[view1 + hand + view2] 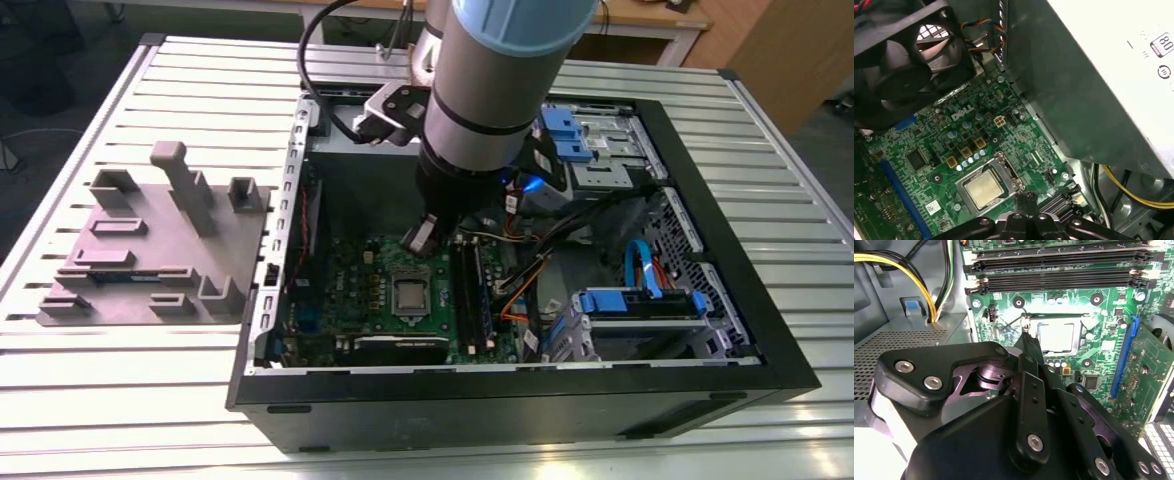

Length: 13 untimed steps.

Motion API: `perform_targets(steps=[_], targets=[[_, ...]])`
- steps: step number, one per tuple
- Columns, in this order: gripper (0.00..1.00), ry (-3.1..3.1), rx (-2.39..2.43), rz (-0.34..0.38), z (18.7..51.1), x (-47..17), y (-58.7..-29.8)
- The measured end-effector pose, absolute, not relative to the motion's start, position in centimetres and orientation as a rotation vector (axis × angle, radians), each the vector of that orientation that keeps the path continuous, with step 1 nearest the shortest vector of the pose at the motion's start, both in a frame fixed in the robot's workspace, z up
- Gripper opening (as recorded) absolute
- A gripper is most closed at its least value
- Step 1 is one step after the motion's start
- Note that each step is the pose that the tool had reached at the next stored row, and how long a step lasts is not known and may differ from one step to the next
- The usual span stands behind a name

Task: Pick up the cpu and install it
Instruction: 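Close the cpu cover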

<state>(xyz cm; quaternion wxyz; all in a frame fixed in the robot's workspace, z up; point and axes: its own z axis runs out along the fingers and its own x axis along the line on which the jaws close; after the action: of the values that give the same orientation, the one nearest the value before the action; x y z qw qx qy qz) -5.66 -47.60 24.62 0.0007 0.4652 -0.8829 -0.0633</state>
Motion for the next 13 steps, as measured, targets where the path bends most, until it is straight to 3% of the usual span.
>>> perform_targets(steps=[13], targets=[[0.1,-2.764,1.476,-0.199,24.6,-7.1,-49.2]])
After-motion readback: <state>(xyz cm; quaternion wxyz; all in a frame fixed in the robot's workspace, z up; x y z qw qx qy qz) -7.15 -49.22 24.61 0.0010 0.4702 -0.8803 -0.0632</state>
